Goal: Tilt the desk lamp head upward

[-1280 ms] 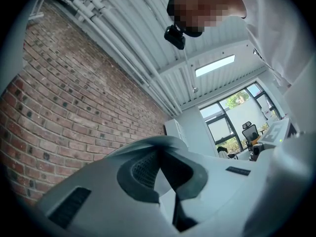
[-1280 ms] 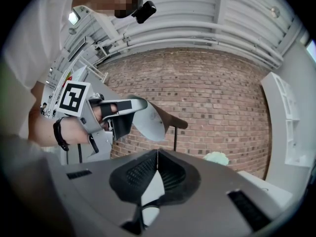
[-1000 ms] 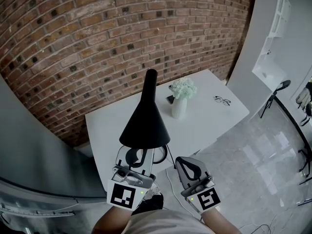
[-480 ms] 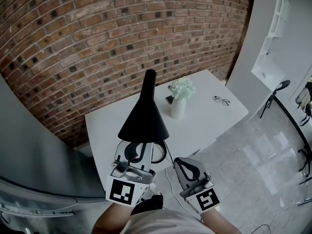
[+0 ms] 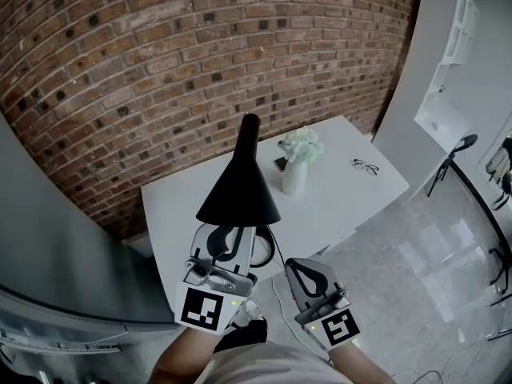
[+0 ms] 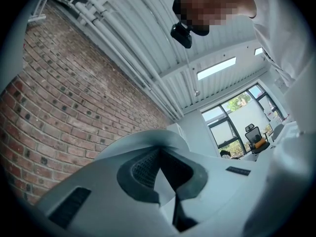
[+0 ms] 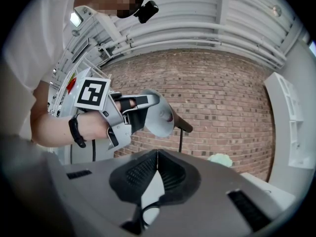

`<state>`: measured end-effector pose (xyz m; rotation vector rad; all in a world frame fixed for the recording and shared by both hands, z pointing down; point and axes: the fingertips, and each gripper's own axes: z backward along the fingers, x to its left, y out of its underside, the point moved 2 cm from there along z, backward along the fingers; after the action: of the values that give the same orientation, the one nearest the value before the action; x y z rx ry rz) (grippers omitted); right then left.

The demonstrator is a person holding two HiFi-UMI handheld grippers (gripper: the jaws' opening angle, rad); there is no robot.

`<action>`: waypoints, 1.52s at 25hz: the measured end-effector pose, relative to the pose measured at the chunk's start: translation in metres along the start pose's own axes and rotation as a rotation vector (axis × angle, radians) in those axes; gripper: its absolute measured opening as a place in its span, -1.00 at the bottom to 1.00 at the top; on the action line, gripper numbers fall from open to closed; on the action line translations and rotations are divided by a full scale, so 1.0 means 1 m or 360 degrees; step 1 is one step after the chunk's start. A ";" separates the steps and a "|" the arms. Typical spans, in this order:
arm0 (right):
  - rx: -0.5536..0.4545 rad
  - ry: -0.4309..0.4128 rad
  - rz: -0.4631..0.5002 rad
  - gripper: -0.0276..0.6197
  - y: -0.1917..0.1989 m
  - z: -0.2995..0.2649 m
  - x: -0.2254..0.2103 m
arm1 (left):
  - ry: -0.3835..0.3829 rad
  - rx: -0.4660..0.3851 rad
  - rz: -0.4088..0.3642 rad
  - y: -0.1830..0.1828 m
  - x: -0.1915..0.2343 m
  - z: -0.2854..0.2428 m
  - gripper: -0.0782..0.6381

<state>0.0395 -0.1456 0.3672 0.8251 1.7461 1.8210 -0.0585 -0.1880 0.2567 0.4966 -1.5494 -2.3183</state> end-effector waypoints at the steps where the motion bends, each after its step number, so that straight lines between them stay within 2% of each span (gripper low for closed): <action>1: 0.0000 -0.0001 0.0000 -0.86 0.000 0.000 0.000 | 0.0006 0.0000 0.0009 0.000 -0.001 0.000 -0.76; 10: 0.0005 -0.0015 -0.0013 -0.86 0.000 0.003 0.007 | 0.0035 -0.0026 0.0071 0.000 -0.008 0.010 -0.76; 15: 0.0042 -0.0056 0.0039 -0.86 0.002 0.005 0.018 | 0.0042 -0.0031 0.0133 0.000 -0.007 0.015 -0.76; 25: 0.0041 0.0022 0.0018 -0.86 0.000 0.024 0.016 | -0.0037 0.0028 0.0168 0.015 -0.007 0.038 -0.76; 29: 0.0053 0.0024 0.0041 -0.86 0.001 0.035 0.021 | -0.0034 0.0043 0.0171 0.014 -0.015 0.049 -0.76; 32: 0.0033 0.0041 0.0001 -0.86 0.001 0.043 0.027 | -0.0012 0.0068 0.0169 0.012 -0.025 0.056 -0.76; 38: 0.0013 0.0010 -0.0041 -0.86 -0.001 0.054 0.045 | -0.0035 0.0127 0.0108 0.005 -0.034 0.082 -0.76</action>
<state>0.0465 -0.0755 0.3704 0.7974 1.7611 1.8026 -0.0641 -0.1077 0.2948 0.4319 -1.6485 -2.2260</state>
